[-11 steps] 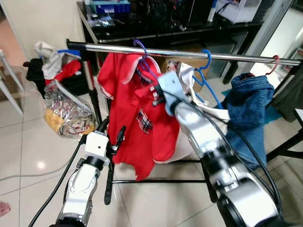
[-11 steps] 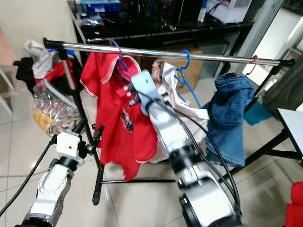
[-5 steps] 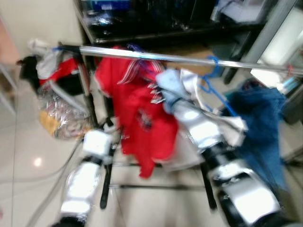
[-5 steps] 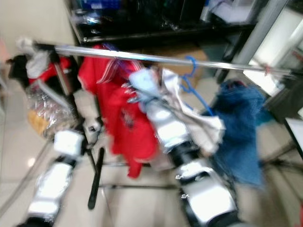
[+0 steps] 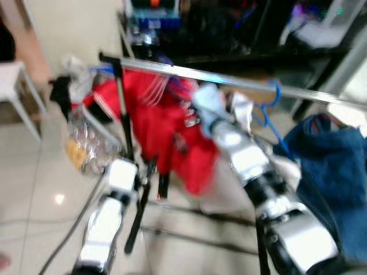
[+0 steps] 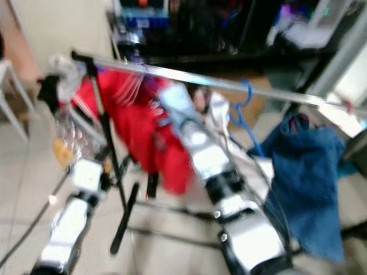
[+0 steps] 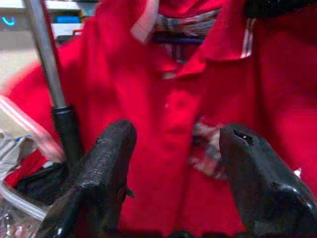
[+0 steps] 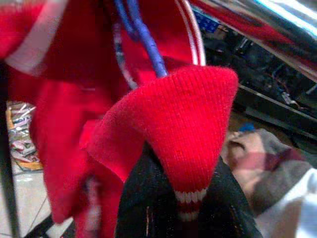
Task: Hang hanger
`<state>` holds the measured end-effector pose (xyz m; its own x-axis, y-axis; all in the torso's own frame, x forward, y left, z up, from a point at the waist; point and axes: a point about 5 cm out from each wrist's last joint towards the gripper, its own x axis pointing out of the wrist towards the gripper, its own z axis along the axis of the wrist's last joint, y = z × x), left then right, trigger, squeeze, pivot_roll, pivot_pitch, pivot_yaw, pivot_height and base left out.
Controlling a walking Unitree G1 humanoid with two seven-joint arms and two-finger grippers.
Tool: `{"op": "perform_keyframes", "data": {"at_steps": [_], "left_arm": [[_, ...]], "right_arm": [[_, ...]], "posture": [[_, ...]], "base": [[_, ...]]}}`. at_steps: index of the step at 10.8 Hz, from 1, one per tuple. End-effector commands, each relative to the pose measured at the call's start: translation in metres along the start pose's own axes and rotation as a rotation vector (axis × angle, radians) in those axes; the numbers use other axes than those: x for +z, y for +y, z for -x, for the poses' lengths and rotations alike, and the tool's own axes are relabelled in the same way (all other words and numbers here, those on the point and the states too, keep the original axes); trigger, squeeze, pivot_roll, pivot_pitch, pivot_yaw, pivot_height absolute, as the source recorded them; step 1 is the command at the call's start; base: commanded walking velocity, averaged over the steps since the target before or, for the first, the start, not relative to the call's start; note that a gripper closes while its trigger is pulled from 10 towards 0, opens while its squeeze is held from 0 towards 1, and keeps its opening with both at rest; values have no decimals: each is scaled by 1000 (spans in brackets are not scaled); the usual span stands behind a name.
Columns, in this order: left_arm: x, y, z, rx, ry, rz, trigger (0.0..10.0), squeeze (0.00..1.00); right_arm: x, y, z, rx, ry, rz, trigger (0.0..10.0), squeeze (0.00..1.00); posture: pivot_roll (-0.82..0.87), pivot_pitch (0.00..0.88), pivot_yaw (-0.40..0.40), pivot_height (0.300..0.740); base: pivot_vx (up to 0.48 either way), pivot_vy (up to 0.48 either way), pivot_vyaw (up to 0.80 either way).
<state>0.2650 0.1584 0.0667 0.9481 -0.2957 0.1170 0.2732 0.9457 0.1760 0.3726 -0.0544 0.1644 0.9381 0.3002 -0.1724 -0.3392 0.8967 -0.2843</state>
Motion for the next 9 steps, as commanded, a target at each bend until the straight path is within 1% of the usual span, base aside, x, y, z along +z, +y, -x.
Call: {"op": "perform_keyframes", "data": {"at_steps": [1,2,3,6,7,8,9], "left_arm": [[1,6,1,8,-1,-21,10000,0],[3,4,-1,-2,-9,-25,10000,0],[8,2,-5,-20,-29,-34,10000,0],[12,0,-8,-53,-49,-65,10000,0],[14,-1,-8,-67,-56,-82,10000,0],[14,-1,-9,-72,-59,-87,10000,0],[14,-2,-9,-75,-60,-88,10000,0]], "right_arm": [[20,-2,-1,-19,-75,-12,10000,0],[15,-7,-4,-63,-20,-36,10000,0],[8,-16,-4,-111,58,-92,10000,0],[7,-17,-1,-88,97,-151,10000,0],[6,-20,1,-84,94,-160,10000,0],[4,-29,6,-98,85,-187,10000,0],[4,-33,9,-112,84,-194,10000,0]], "posture": [[95,0,-80,740],[92,0,-77,740],[91,0,-75,740],[96,0,-79,740],[96,0,-79,740],[97,0,-82,740],[94,0,-83,740]], "base": [[398,0,0],[0,0,0],[0,0,0],[0,0,0],[0,0,0],[0,0,0],[0,0,0]]}}
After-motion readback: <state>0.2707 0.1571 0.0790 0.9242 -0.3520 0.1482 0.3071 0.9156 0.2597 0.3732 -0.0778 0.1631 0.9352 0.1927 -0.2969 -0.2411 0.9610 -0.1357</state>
